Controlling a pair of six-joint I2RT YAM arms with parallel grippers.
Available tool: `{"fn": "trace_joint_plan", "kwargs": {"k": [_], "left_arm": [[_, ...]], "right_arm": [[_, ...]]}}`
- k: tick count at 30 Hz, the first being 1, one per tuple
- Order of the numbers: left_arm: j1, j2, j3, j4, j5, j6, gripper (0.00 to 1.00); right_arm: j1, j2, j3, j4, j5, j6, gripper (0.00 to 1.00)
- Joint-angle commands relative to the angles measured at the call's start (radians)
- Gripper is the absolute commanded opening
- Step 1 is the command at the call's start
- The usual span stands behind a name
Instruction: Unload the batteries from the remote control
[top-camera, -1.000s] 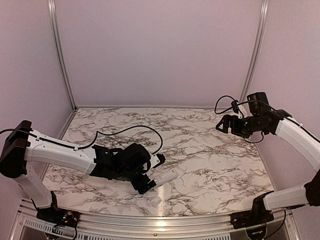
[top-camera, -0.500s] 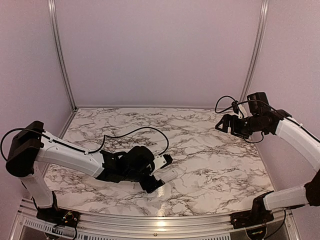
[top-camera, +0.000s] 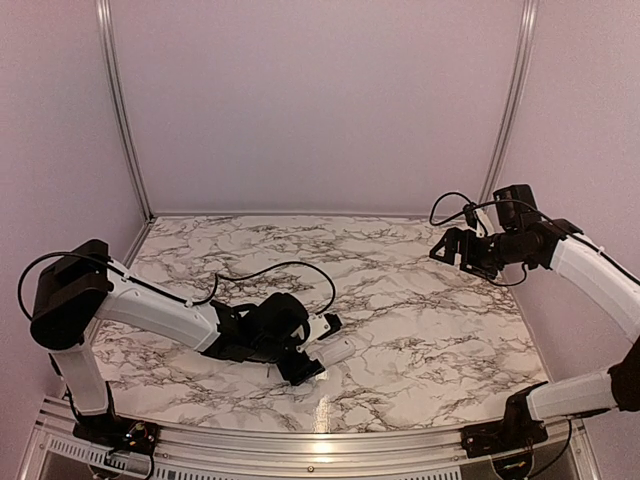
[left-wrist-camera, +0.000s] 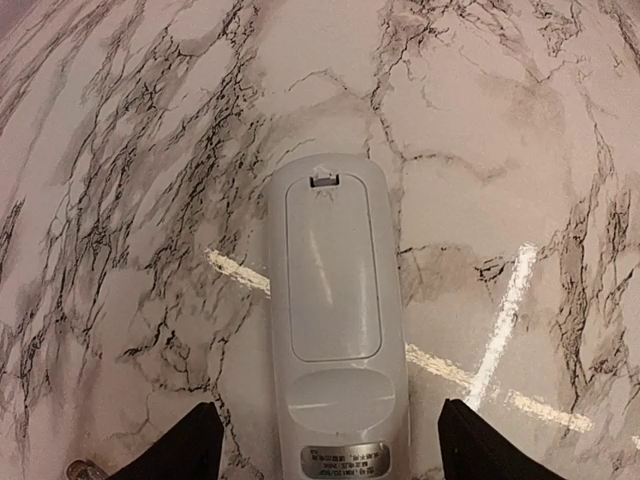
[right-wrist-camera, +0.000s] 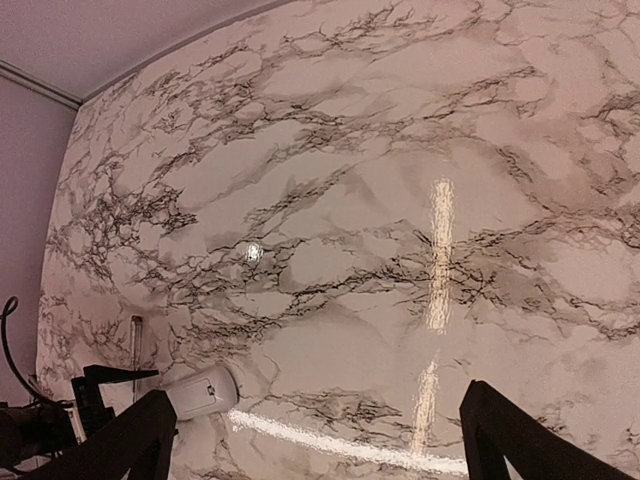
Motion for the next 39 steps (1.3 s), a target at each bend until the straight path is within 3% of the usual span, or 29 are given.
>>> {"fn": "trace_joint_plan", "kwargs": {"k": [1,10,23,33,39], "left_arm": [[0.011,0.031,0.003,0.008,0.019,0.019,0.77],[0.012,0.034,-0.035,0.014,-0.009,0.051,0.7],[0.012,0.026,-0.071,0.029,-0.08,0.153,0.67],[0.012,0.013,-0.061,0.025,-0.066,0.19,0.46],[0.012,-0.022,-0.039,0.008,-0.079,0.193,0.43]], "right_arm": [[0.011,0.02,0.011,0.0,-0.01,0.016,0.98],[0.011,0.019,0.004,0.004,-0.007,0.027,0.98],[0.011,0.011,-0.005,0.002,-0.003,0.031,0.98],[0.011,0.016,-0.002,-0.006,-0.004,0.03,0.98],[0.012,0.019,-0.007,-0.004,-0.017,0.029,0.99]]}}
